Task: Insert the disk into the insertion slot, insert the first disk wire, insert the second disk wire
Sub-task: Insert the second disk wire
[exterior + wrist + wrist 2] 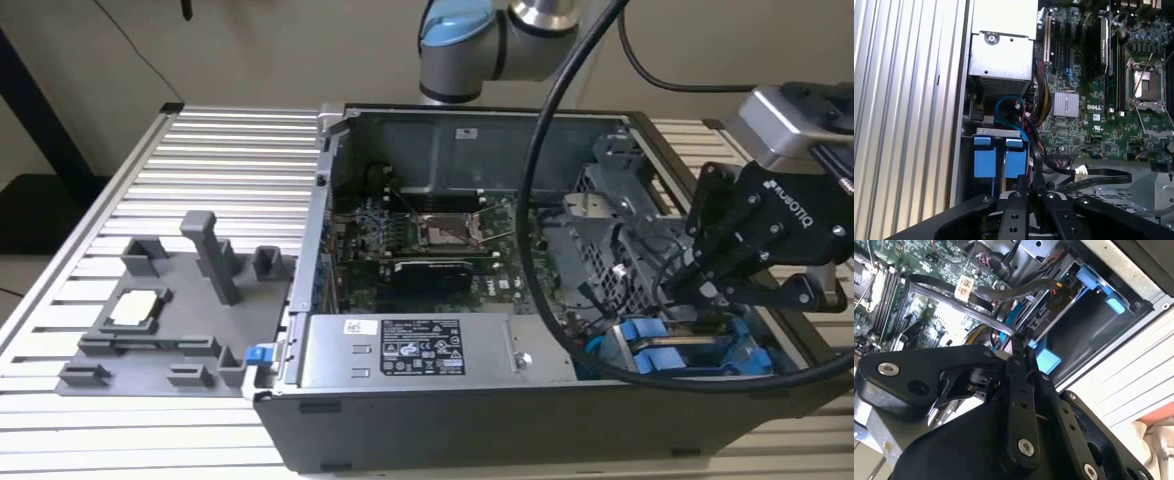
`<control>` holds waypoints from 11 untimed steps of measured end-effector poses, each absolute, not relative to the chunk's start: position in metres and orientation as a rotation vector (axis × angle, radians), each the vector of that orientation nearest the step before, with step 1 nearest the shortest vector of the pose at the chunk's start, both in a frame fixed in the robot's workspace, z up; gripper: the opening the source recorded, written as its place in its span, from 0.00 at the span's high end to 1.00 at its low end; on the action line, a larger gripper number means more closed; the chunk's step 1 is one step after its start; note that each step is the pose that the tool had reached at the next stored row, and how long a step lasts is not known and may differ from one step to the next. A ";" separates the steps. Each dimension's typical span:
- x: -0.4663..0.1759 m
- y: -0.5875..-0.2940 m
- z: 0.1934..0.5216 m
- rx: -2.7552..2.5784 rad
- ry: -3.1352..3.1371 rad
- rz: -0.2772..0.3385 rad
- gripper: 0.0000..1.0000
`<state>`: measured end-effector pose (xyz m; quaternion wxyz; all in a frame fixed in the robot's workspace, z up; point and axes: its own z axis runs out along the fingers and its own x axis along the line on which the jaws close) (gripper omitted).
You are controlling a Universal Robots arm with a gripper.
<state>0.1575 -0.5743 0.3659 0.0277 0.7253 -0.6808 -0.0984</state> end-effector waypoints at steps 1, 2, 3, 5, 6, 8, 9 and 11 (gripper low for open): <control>0.158 -0.574 0.366 2.236 -2.103 -0.306 0.84; 0.158 -0.575 0.366 2.235 -2.103 -0.308 0.84; 0.159 -0.575 0.365 2.234 -2.103 -0.310 0.84; 0.159 -0.575 0.365 2.234 -2.103 -0.311 0.84; 0.159 -0.575 0.365 2.234 -2.103 -0.311 0.84; 0.159 -0.576 0.365 2.234 -2.103 -0.312 0.84; 0.160 -0.577 0.364 2.234 -2.104 -0.312 0.84; 0.161 -0.579 0.362 2.232 -2.107 -0.312 0.84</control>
